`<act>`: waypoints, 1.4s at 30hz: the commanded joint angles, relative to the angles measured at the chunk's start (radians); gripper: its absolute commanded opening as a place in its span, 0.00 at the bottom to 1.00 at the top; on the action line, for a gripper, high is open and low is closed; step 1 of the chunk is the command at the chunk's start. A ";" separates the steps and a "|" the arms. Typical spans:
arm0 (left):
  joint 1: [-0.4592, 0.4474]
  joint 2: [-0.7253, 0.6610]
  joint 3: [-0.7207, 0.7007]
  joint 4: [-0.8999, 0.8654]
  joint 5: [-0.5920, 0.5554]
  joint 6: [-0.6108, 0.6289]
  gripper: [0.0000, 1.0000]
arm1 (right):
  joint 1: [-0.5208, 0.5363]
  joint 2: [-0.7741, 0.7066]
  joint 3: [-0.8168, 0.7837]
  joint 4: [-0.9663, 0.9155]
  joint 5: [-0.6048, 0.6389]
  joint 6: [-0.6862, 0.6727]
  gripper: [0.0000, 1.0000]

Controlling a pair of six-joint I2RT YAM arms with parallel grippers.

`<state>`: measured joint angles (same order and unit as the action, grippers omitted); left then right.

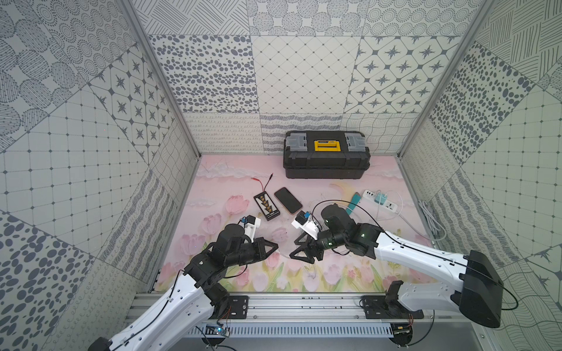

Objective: Plug the charging cable into the phone
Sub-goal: Pick up the charging cable from the center of the board.

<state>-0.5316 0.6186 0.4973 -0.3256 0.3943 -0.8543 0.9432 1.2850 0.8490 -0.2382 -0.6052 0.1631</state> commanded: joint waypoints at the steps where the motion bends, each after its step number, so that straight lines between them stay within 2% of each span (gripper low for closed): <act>1: -0.008 -0.028 0.021 0.064 0.103 0.107 0.00 | 0.006 0.032 0.021 0.054 -0.127 -0.044 0.63; 6: -0.008 -0.037 0.016 0.139 0.154 0.130 0.00 | 0.005 0.081 0.043 0.059 -0.171 -0.053 0.55; 12: -0.008 -0.021 -0.010 0.261 0.187 0.154 0.00 | 0.003 0.135 0.091 0.063 -0.271 -0.048 0.52; 16: -0.008 0.001 -0.034 0.340 0.216 0.162 0.00 | -0.008 0.163 0.117 0.066 -0.310 -0.039 0.43; 22: -0.009 -0.012 -0.091 0.437 0.232 0.148 0.00 | -0.037 0.176 0.106 0.115 -0.389 0.000 0.39; 30: -0.008 -0.011 -0.102 0.440 0.232 0.152 0.00 | -0.055 0.212 0.077 0.187 -0.448 0.048 0.17; 38: -0.008 -0.008 -0.112 0.446 0.239 0.144 0.00 | -0.063 0.199 0.048 0.228 -0.456 0.073 0.19; 42: -0.008 -0.006 -0.117 0.449 0.244 0.141 0.00 | -0.068 0.198 0.037 0.253 -0.470 0.090 0.17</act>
<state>-0.5316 0.6106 0.3828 0.0628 0.6064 -0.7322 0.8783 1.4925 0.8997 -0.0608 -1.0378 0.2329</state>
